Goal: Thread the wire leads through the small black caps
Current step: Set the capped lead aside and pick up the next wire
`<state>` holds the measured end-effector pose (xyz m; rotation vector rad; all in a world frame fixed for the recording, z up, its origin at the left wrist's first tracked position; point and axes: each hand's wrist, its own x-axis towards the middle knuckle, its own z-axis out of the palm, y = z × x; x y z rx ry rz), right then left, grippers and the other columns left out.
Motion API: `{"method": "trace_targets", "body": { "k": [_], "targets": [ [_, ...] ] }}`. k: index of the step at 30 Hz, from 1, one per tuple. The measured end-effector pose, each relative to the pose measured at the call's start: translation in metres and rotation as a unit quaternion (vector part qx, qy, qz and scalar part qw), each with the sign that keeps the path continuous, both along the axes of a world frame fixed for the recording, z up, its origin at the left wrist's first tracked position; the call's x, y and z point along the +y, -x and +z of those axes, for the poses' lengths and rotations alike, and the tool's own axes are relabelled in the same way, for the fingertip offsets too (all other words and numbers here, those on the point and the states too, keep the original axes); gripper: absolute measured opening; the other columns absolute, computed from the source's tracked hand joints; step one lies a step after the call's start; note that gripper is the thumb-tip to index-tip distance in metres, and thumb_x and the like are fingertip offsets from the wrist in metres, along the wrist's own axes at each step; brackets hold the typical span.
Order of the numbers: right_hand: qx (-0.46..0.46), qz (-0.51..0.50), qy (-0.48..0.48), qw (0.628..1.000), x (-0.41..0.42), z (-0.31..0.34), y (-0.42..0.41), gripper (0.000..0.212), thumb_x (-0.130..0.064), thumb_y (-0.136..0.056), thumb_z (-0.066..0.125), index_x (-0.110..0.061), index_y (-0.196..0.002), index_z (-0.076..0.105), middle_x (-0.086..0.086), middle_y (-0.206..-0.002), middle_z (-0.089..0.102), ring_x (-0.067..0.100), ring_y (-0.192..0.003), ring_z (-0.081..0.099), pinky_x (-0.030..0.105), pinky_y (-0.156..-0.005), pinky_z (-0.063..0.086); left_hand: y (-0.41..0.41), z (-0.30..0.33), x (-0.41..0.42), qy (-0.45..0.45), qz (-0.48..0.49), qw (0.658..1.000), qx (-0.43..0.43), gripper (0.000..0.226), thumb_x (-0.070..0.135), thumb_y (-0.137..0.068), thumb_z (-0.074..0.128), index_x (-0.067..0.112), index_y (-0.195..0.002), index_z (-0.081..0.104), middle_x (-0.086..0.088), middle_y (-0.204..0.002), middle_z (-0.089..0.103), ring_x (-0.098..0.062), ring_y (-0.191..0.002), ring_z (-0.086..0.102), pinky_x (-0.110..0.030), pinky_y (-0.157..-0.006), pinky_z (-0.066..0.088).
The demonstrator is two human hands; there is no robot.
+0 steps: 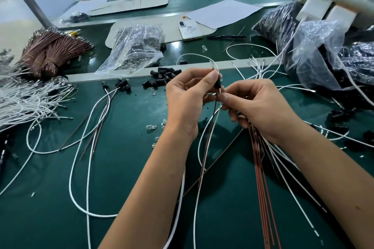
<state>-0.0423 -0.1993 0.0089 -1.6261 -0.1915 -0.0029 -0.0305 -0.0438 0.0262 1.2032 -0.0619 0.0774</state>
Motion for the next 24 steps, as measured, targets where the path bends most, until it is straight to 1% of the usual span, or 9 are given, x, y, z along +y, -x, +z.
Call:
{"method": "trace_targets", "body": {
  "k": [4, 7, 11, 13, 16, 18, 20, 22, 24],
  "targets": [
    [-0.004, 0.007, -0.002, 1.0, 0.0013, 0.0004, 0.0007, 0.01, -0.011, -0.092, 0.076, -0.005, -0.085, 0.075, 0.008, -0.07, 0.068, 0.016, -0.052, 0.061, 0.022, -0.036, 0.039, 0.0005, -0.0009, 0.0003, 0.001, 0.011, 1.0, -0.007, 0.007, 0.0, -0.091, 0.068, 0.003, -0.085, 0.07, -0.015, -0.081, 0.071, -0.027, -0.066, 0.066, -0.039, -0.066, 0.058],
    [-0.006, 0.02, -0.001, 1.0, 0.0012, 0.0004, 0.0009, 0.011, -0.015, -0.089, 0.079, -0.005, -0.085, 0.075, 0.009, -0.071, 0.07, 0.017, -0.054, 0.064, 0.022, -0.037, 0.041, 0.0004, -0.0022, -0.0003, -0.009, 0.031, 0.999, -0.015, 0.008, 0.0, -0.09, 0.069, 0.004, -0.084, 0.071, -0.015, -0.08, 0.071, -0.026, -0.066, 0.067, -0.036, -0.064, 0.058],
    [-0.009, 0.024, -0.016, 1.0, 0.0007, 0.0022, 0.0012, 0.024, -0.027, -0.079, 0.082, -0.004, -0.083, 0.075, 0.01, -0.07, 0.069, 0.016, -0.053, 0.063, 0.021, -0.037, 0.041, 0.001, -0.0028, -0.0016, -0.006, 0.022, 1.0, -0.018, 0.006, 0.001, -0.091, 0.069, 0.004, -0.085, 0.072, -0.014, -0.08, 0.071, -0.026, -0.067, 0.067, -0.038, -0.067, 0.057],
    [-0.009, 0.027, -0.025, 0.999, 0.0006, 0.0028, 0.0012, 0.025, -0.027, -0.077, 0.083, -0.003, -0.082, 0.075, 0.008, -0.069, 0.069, 0.015, -0.052, 0.062, 0.021, -0.037, 0.04, 0.0007, -0.0025, -0.001, -0.003, 0.012, 1.0, -0.013, 0.006, 0.002, -0.091, 0.069, 0.004, -0.086, 0.071, -0.014, -0.081, 0.071, -0.026, -0.067, 0.066, -0.038, -0.067, 0.057],
    [-0.011, 0.024, -0.031, 0.999, 0.0005, 0.0035, 0.0016, 0.026, -0.026, -0.076, 0.084, -0.002, -0.082, 0.075, 0.007, -0.067, 0.068, 0.015, -0.05, 0.061, 0.02, -0.037, 0.04, 0.0005, -0.0014, -0.0005, -0.002, 0.003, 1.0, -0.004, 0.008, 0.004, -0.092, 0.068, 0.005, -0.085, 0.071, -0.01, -0.08, 0.071, -0.025, -0.066, 0.066, -0.034, -0.065, 0.056],
    [-0.01, 0.022, -0.034, 0.999, 0.0008, 0.0042, 0.0021, 0.026, -0.025, -0.077, 0.083, -0.001, -0.081, 0.074, 0.006, -0.065, 0.066, 0.014, -0.049, 0.059, 0.02, -0.038, 0.04, 0.0009, -0.001, -0.0007, -0.002, -0.004, 1.0, 0.005, 0.011, 0.005, -0.092, 0.068, 0.008, -0.083, 0.071, -0.007, -0.08, 0.072, -0.021, -0.065, 0.066, -0.031, -0.063, 0.055],
    [-0.004, 0.02, -0.044, 0.999, 0.0012, 0.0051, 0.0026, 0.024, -0.025, -0.076, 0.082, -0.002, -0.079, 0.074, 0.007, -0.065, 0.065, 0.014, -0.048, 0.058, 0.02, -0.037, 0.039, 0.001, -0.0009, -0.0009, -0.002, -0.014, 1.0, 0.011, 0.014, 0.005, -0.092, 0.069, 0.013, -0.081, 0.073, -0.005, -0.079, 0.073, -0.017, -0.064, 0.066, -0.029, -0.064, 0.054],
    [0.007, 0.022, -0.055, 0.998, 0.0007, 0.0066, 0.0028, 0.021, -0.025, -0.075, 0.082, -0.006, -0.078, 0.074, 0.008, -0.065, 0.064, 0.013, -0.047, 0.056, 0.02, -0.036, 0.038, 0.0006, -0.0008, -0.0008, 0.0, -0.018, 1.0, 0.013, 0.015, 0.005, -0.091, 0.069, 0.014, -0.08, 0.074, -0.005, -0.079, 0.073, -0.015, -0.064, 0.064, -0.031, -0.067, 0.052],
    [0.02, 0.03, -0.067, 0.997, -0.0002, 0.008, 0.0031, 0.015, -0.025, -0.074, 0.08, -0.011, -0.077, 0.074, 0.005, -0.062, 0.063, 0.012, -0.045, 0.054, 0.019, -0.036, 0.036, 0.0, -0.0013, -0.0002, 0.003, -0.021, 1.0, 0.013, 0.012, 0.005, -0.091, 0.07, 0.012, -0.082, 0.073, -0.005, -0.079, 0.073, -0.014, -0.064, 0.063, -0.03, -0.068, 0.051]
  ]
}}
